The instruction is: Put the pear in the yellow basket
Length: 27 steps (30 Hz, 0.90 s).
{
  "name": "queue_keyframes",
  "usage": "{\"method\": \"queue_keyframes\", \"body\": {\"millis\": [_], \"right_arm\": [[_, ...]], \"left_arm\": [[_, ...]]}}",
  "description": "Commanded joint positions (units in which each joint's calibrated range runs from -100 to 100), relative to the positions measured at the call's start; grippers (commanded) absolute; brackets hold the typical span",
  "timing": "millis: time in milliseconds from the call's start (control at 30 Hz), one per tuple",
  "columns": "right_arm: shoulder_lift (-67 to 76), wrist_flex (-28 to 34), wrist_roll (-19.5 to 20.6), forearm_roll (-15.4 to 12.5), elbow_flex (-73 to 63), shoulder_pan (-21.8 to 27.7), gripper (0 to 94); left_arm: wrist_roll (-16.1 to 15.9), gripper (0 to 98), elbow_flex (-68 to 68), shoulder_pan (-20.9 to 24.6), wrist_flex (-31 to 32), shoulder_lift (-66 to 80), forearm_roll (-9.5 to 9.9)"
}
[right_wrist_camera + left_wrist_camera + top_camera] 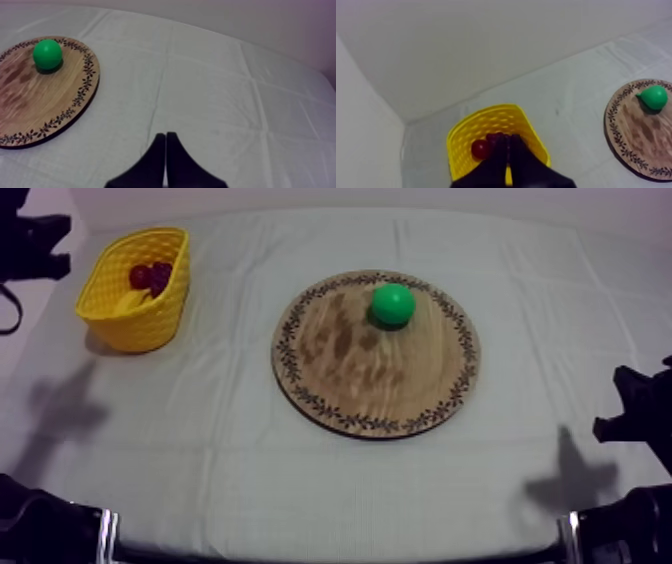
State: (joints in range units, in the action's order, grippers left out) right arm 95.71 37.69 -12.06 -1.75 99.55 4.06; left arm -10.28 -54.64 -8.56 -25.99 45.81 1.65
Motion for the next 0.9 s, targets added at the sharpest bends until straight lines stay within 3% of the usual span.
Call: {"method": "queue_keyframes", "body": {"millis": [0,300,533,733,867], "right_arm": [[0.0,0.0,0.0,0.0,0.0,0.0,0.3],[0.0,0.0,0.0,0.0,0.0,0.0,0.3],[0.0,0.0,0.0,0.0,0.0,0.0,0.3],[0.0,0.0,0.0,0.0,0.0,0.0,0.3],[0.0,0.0,0.0,0.0,0.0,0.0,0.3]], "left_arm": [[-0.4,0.0,5.0,-0.8,-0.3,-6.3,-0.28],[2.2,0.0,19.0,-4.3,-3.5,-18.0,-0.76],[2.8,0.0,23.3,-6.6,-2.8,-23.6,-3.92],[3.1,0.0,27.9,-8.8,-9.8,-26.6,-5.57],[3.9,0.0,29.9,-10.2,-17.5,-28.2,-5.42]]}}
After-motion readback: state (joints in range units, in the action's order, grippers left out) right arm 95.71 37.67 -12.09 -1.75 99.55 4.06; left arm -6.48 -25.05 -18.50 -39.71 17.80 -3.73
